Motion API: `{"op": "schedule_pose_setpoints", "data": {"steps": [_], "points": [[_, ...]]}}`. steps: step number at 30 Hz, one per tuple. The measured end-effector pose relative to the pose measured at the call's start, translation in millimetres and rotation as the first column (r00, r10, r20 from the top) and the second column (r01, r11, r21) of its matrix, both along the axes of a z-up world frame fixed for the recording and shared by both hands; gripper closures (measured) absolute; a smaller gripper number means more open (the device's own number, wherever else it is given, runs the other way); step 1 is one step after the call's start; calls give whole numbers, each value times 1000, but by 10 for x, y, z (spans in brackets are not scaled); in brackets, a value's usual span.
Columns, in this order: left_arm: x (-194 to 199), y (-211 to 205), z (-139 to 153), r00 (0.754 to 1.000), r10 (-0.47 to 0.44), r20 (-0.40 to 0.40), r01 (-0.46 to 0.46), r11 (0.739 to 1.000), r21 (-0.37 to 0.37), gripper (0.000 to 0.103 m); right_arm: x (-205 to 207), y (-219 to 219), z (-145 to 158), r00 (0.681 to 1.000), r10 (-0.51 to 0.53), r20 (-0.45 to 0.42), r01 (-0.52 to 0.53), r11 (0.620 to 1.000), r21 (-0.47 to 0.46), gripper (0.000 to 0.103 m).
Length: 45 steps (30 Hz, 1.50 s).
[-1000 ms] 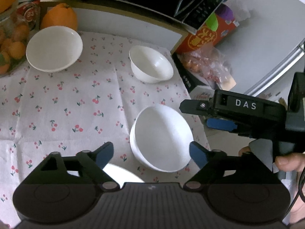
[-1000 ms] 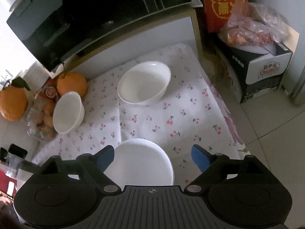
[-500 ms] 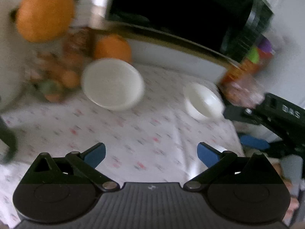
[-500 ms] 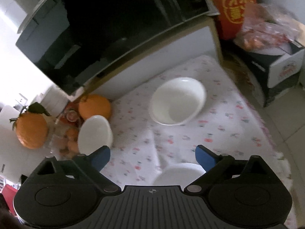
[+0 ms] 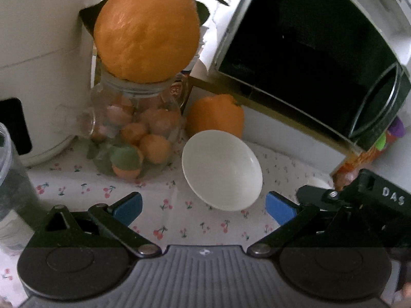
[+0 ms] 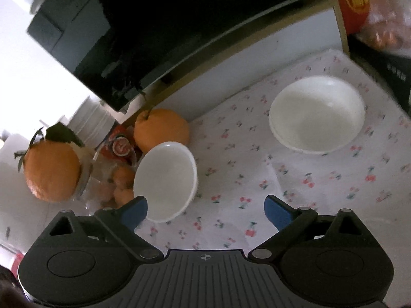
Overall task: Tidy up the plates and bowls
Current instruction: 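Move both open grippers to the white bowls beside the orange jar, then close the left gripper on a white bowl rim while the right gripper grasps another bowl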
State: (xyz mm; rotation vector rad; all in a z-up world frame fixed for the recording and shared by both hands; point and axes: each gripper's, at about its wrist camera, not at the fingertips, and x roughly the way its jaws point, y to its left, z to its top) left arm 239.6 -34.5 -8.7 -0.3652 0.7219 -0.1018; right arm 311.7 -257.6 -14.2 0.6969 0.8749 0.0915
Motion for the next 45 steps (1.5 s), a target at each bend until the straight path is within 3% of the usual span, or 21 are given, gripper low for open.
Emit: {"op": "schedule_pose_setpoints", "data": {"steps": [7,13,16,24,27,33,45], "points": [[161,110,-166,998,64,-15,-65,995,-72,13,141,10,-224,995,-95,-13,95,993,63,4],[315,133,-279,995,88,-36,-92,988,-127,35,241,59,-310,993,-121,9,121,992,38,6],[359,147,-308,995,94,-35,-98,984,-148,45,298,100,-363,994,-111,13,110,993,42,13],[342,168,-462,991,124,-51,-132,968,-211,80,341,141,-492,993,-118,13,117,991,67,60],[287,181,-464,991,123,-50,-131,967,-218,88,347,150,-540,993,-115,9,114,990,82,70],[209,153,-461,994,107,-37,-113,963,-244,95,356,131,-580,995,-101,26,96,984,147,91],[230,94,-390,992,108,-60,-120,959,-255,97,262,116,-453,995,-97,24,92,984,152,94]]}}
